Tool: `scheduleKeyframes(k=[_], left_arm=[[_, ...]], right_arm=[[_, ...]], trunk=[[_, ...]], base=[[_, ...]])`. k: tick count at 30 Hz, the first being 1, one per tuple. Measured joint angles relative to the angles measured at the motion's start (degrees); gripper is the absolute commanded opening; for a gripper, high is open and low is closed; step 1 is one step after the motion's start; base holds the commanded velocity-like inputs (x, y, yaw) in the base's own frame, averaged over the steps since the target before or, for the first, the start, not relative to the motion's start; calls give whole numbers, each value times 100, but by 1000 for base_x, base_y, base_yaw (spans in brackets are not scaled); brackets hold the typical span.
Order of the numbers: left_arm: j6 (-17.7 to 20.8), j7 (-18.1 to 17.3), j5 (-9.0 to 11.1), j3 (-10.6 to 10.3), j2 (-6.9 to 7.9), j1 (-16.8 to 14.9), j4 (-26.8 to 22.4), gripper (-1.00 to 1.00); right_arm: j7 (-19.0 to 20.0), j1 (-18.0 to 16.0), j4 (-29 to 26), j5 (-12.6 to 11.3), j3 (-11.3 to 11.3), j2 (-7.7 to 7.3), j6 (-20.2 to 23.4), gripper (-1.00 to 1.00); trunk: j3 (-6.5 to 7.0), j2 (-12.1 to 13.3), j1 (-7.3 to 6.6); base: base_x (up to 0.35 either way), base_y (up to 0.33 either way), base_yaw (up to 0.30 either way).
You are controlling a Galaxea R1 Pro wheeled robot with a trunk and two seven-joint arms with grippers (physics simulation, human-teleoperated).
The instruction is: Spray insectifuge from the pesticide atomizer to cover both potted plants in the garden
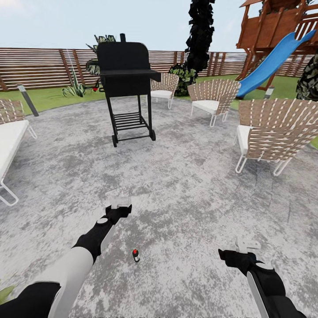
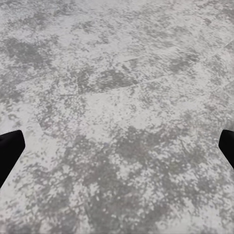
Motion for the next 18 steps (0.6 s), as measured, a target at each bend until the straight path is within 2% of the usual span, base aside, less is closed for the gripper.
scheduleKeyframes(k=[8, 18], left_arm=[[-127, -2, 6, 0, 8, 41, -5, 100], [-135, -8, 28, 16, 8, 43, -5, 100]], right_arm=[[0, 0, 1, 0, 0, 5, -2, 100], [-1, 0, -8, 0, 9, 18, -3, 100]], trunk=[[-212, -321, 176], [-401, -722, 395]], base=[[0, 0, 0], [0, 0, 0]])
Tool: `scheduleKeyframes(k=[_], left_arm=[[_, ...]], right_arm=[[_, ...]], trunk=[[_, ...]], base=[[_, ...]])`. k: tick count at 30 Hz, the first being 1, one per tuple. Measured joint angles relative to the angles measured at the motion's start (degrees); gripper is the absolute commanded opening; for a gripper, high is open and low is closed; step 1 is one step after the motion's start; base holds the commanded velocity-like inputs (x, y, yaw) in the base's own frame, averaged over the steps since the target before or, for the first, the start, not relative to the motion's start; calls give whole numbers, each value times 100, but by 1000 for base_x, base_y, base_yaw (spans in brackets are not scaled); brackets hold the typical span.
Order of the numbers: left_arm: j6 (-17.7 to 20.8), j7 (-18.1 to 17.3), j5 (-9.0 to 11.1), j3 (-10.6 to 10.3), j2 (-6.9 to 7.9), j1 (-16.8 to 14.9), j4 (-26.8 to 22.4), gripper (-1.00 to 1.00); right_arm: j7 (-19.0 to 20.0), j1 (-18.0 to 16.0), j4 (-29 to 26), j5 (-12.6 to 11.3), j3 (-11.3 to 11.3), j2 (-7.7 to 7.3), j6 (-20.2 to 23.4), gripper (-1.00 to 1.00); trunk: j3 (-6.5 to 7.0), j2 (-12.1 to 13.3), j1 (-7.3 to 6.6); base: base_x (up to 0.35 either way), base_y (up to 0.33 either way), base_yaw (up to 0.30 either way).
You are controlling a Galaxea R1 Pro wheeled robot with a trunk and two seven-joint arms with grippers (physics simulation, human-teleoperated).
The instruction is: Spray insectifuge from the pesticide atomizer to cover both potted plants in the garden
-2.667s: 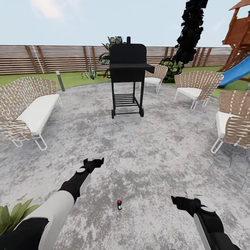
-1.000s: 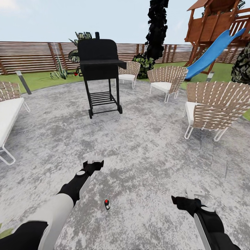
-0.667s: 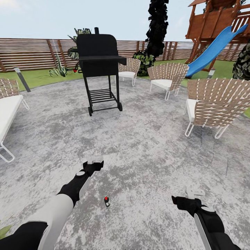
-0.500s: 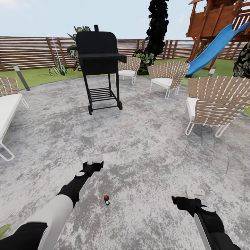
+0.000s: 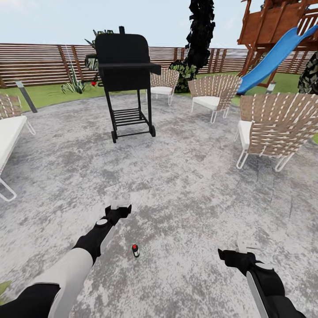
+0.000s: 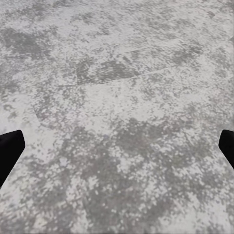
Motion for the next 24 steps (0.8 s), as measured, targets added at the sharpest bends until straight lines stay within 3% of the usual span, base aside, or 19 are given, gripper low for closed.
scheduleKeyframes(k=[9, 17, 24], left_arm=[[0, 7, 5, 12, 0, 2, 0, 100], [0, 9, 9, 58, 1, 20, 0, 100], [0, 8, 8, 63, 0, 24, 1, 100]], right_arm=[[0, 0, 2, 0, 0, 0, 0, 100], [1, 0, 0, 0, -9, 0, 0, 100], [1, 1, 1, 0, -9, 0, -3, 100]], trunk=[[-162, -361, 198], [-162, -363, 198], [-162, -363, 198]], base=[[0, 0, 0], [0, 17, -21], [0, 260, -252]])
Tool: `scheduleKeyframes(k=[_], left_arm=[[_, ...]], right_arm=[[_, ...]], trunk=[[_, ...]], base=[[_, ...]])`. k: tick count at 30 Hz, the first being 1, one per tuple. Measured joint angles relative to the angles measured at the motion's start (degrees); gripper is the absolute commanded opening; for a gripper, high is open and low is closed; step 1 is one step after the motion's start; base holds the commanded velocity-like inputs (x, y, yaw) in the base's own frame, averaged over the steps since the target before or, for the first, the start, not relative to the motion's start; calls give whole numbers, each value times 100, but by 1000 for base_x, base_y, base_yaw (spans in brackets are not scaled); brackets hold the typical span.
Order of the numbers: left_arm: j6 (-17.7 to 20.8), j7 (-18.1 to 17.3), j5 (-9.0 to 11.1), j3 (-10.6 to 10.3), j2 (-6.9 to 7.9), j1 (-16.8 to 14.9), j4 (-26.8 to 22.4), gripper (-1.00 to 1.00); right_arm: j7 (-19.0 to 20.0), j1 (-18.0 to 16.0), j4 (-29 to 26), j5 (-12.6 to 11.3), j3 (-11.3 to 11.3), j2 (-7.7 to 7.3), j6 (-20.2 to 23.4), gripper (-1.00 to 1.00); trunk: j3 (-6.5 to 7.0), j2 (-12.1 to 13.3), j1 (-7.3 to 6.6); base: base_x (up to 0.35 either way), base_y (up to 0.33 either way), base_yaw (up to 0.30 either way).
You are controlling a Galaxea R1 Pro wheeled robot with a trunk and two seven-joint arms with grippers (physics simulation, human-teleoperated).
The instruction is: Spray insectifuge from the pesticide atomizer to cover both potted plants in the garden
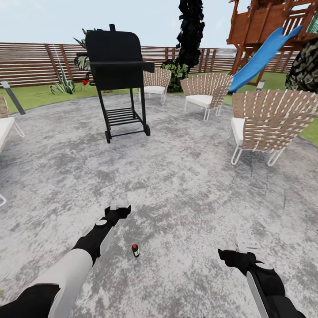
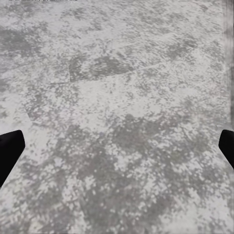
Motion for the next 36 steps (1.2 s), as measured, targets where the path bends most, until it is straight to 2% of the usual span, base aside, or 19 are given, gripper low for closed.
scheduleKeyframes(k=[23, 36], left_arm=[[0, -1, -4, -11, 0, 0, -1, 100], [-2, 0, -34, -23, 1, 10, -7, 100]], right_arm=[[0, 0, 3, 0, 0, -1, 0, 100], [-1, -1, 5, -1, 0, 3, 3, 100]], trunk=[[0, 0, 0], [0, 0, 0]], base=[[0, 307, -283], [0, 33, -231]])
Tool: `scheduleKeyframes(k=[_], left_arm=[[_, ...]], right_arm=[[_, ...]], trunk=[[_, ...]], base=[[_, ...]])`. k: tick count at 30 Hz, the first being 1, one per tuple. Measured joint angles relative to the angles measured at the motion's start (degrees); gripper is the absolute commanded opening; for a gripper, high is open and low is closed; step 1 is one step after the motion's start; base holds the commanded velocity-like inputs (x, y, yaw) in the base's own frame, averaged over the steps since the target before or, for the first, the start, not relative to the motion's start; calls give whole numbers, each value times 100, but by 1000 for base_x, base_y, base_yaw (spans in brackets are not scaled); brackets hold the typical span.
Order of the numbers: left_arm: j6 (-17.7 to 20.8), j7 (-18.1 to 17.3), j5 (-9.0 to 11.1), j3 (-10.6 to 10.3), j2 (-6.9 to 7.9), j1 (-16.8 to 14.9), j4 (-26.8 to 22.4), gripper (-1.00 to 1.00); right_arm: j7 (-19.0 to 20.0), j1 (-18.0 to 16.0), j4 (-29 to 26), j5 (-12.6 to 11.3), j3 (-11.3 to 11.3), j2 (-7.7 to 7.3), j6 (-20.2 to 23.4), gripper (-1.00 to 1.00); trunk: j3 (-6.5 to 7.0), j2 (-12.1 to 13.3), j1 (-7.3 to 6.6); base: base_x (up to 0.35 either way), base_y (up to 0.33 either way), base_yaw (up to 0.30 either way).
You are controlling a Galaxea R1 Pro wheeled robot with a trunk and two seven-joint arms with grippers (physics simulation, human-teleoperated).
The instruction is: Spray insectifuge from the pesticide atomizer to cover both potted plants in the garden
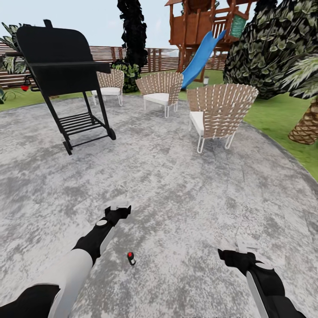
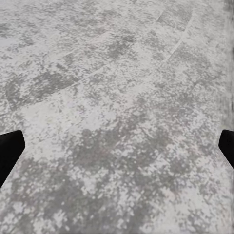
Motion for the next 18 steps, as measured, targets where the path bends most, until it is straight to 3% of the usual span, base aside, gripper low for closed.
scheduleKeyframes(k=[15, 18], left_arm=[[2, 0, -6, -8, 0, 0, 5, 100], [-1, 0, -6, -9, -1, 1, 5, 100]], right_arm=[[1, 0, -7, 1, 0, -4, 0, 100], [1, 0, -7, 1, 0, -10, 0, 100]], trunk=[[-2, 0, 0], [-67, -119, 65]], base=[[0, 0, -18], [0, 0, 0]])
